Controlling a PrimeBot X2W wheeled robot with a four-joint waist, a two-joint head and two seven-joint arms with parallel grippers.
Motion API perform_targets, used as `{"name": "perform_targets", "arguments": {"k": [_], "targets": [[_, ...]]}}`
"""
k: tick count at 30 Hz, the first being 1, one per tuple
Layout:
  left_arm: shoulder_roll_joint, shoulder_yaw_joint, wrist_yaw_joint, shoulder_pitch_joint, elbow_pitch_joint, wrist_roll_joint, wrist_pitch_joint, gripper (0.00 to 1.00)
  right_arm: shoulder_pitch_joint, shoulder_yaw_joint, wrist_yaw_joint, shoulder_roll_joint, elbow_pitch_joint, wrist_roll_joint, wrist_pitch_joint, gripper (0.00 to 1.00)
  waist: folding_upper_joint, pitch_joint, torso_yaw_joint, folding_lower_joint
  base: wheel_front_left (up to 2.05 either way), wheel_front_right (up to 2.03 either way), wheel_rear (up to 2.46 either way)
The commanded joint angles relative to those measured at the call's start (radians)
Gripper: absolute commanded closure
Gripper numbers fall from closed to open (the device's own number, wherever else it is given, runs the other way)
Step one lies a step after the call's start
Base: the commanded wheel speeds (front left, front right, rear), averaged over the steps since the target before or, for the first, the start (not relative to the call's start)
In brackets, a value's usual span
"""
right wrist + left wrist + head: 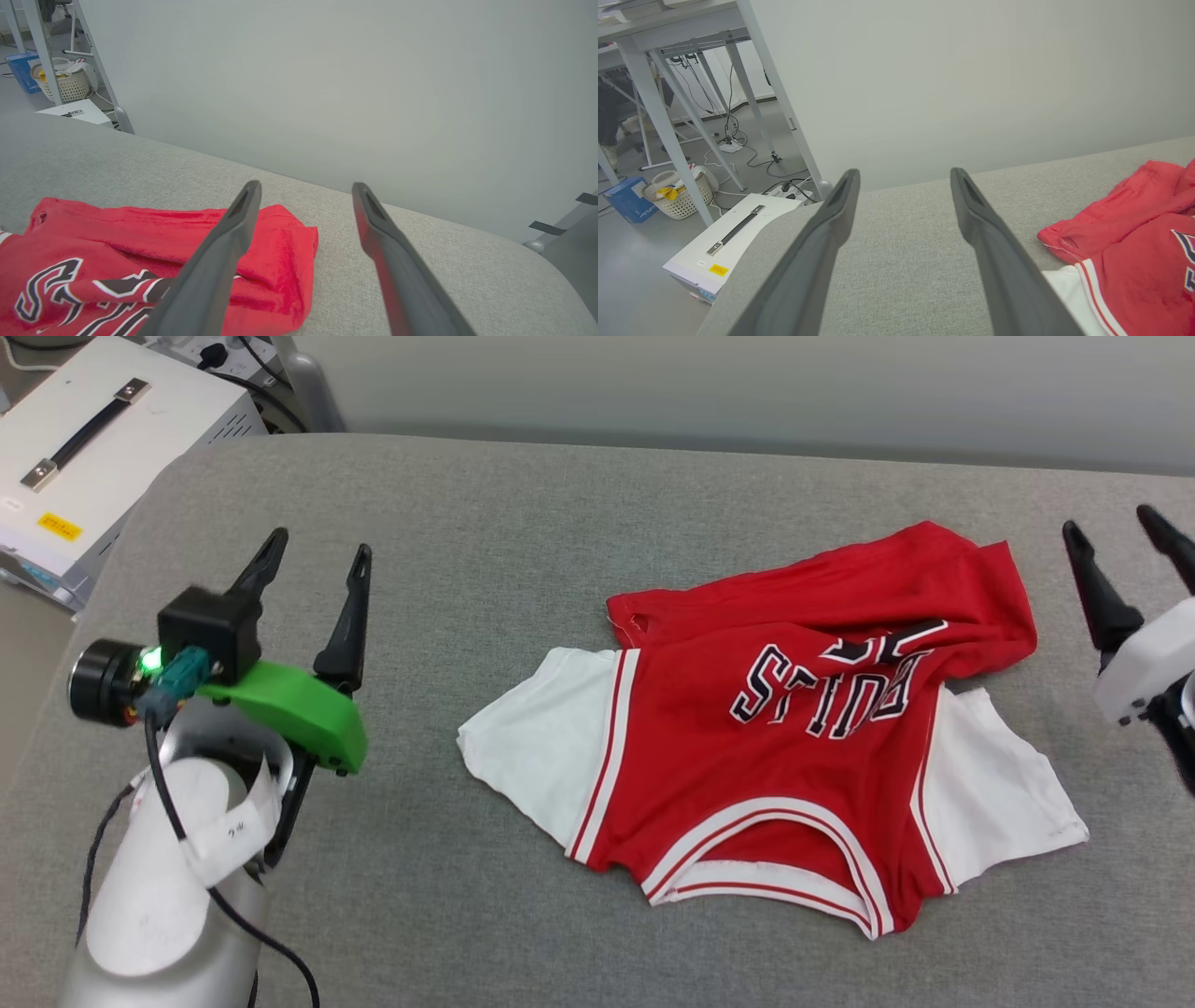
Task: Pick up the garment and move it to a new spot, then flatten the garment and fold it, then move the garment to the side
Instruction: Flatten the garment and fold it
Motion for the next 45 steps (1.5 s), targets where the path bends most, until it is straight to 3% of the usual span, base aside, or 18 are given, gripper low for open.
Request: {"name": "perform_targets", "arguments": {"k": [1, 10, 11, 18, 26, 36, 37, 38, 39, 45], "targets": [[0.023, -0.03, -0.007, -0.041, 0.005, -0.025, 0.048, 0.0, 0.059, -0.042, -0.001, 0.018, -0.04, -0.04, -0.004, 0.0, 0.0063, -0.003, -0.008, 0.0, 0.0, 0.0, 0.0], [0.143, -0.317, -0.01, -0.221, 0.044, -0.326, 0.436, 0.0, 0.306, -0.28, -0.001, 0.115, -0.306, -0.257, 0.042, 0.0, 0.0063, 0.007, -0.032, 0.0, 0.0, 0.0, 0.0], [0.171, -0.411, -0.01, -0.275, 0.077, -0.437, 0.575, 0.0, 0.369, -0.337, -0.001, 0.148, -0.4, -0.304, 0.092, 0.0, 0.0063, 0.015, -0.039, 0.0, 0.0, 0.0, 0.0], [0.206, -0.589, -0.01, -0.381, 0.164, -0.613, 0.788, 0.0, 0.453, -0.403, -0.001, 0.203, -0.566, -0.364, 0.205, 0.0, 0.0063, 0.047, -0.061, 0.0, 0.0, 0.0, 0.0], [0.234, -0.743, -0.01, -0.452, 0.311, -0.675, 0.881, 0.0, 0.459, -0.399, -0.001, 0.224, -0.643, -0.377, 0.257, 0.0, 0.0063, 0.095, -0.094, 0.0, 0.0, 0.0, 0.0], [0.232, -0.889, -0.01, -0.438, 0.42, -0.726, 0.799, 0.0, 0.434, -0.379, -0.001, 0.224, -0.637, -0.369, 0.263, 0.0, 0.0063, 0.136, -0.114, 0.0, 0.0, 0.0, 0.0], [0.233, -0.902, -0.01, -0.438, 0.423, -0.731, 0.79, 0.3, 0.433, -0.378, -0.001, 0.223, -0.635, -0.368, 0.262, 0.0, 0.0063, 0.135, -0.113, 0.0, 0.0, 0.0, 0.0], [0.235, -0.919, -0.01, -0.439, 0.425, -0.735, 0.778, 0.81, 0.431, -0.377, -0.001, 0.22, -0.631, -0.367, 0.261, 0.0, 0.0063, 0.132, -0.112, 0.0, 0.0, 0.0, 0.0], [0.238, -0.931, -0.01, -0.438, 0.426, -0.741, 0.767, 1.0, 0.429, -0.375, -0.001, 0.218, -0.628, -0.366, 0.261, 0.0, 0.0063, 0.128, -0.111, 0.0, 0.0, 0.0, 0.0], [0.264, -0.952, -0.01, -0.427, 0.436, -0.788, 0.628, 1.0, 0.417, -0.385, -0.001, 0.155, -0.636, -0.358, 0.292, 0.0, 0.0063, 0.076, -0.096, 0.0, 0.0, 0.0, 0.0]]}}
